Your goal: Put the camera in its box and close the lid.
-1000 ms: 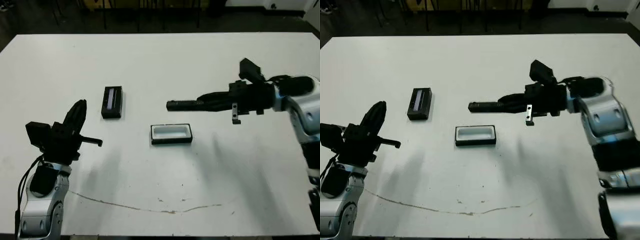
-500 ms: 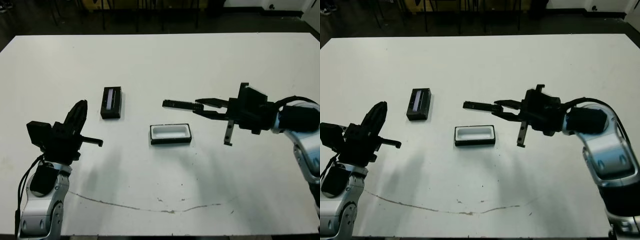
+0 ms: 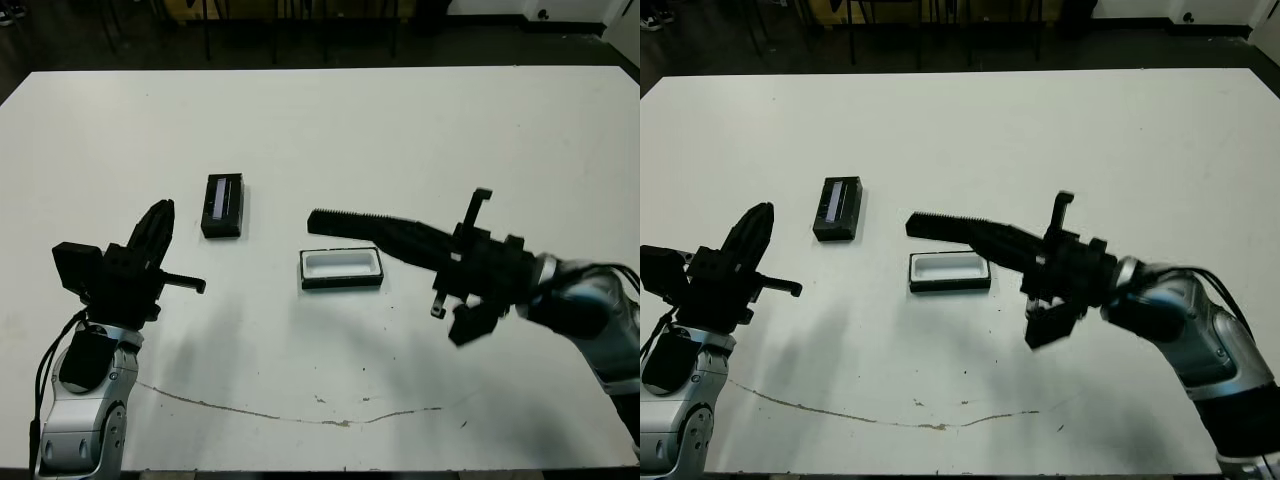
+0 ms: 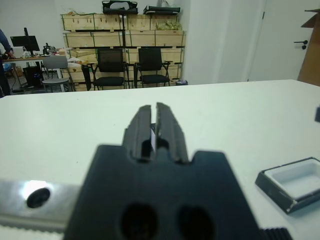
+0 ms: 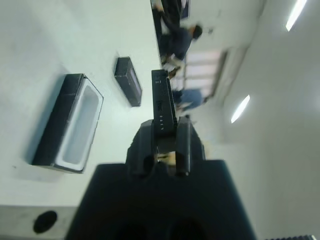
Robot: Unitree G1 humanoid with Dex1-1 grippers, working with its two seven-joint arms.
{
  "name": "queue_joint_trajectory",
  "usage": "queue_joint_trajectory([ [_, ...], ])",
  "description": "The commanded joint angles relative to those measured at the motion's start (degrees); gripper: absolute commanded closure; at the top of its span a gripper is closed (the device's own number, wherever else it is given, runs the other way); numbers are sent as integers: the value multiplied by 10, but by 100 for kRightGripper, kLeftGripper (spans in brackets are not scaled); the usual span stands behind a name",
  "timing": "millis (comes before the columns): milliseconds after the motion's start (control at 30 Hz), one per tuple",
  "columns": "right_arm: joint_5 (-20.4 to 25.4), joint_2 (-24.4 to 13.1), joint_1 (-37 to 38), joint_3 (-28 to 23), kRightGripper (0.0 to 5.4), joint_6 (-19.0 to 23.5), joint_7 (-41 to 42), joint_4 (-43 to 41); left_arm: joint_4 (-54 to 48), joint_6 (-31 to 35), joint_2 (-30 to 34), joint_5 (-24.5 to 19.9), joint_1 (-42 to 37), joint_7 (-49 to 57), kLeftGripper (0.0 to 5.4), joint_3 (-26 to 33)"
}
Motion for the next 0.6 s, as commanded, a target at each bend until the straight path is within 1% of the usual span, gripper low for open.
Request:
queue_joint_trajectory([
  [33, -116, -14, -16, -6, 539, -40, -99, 16, 3, 9, 5, 1, 5, 1, 540, 2],
  [100, -172, -23, -23, -1, 539, -44, -146, 12, 5, 5, 5, 5, 5, 1, 540, 1],
  [167, -209, -33, -26, 5, 539, -42, -180, 7, 5, 4, 6, 7, 6, 1, 540, 1],
  [300, -295, -45, -39, 29, 539, -36, -307, 18, 4, 8, 5, 2, 6, 1, 540, 2],
  [433, -336, -59, -48, 56, 539, -17, -376, 29, 7, 3, 5, 3, 5, -1, 540, 2],
  [533, -349, -68, -53, 73, 539, -2, -409, 34, 5, 6, 4, 4, 6, 2, 540, 1],
  [600, -348, -73, -55, 82, 539, 7, -415, 36, 3, 8, 4, 6, 7, 3, 540, 1],
])
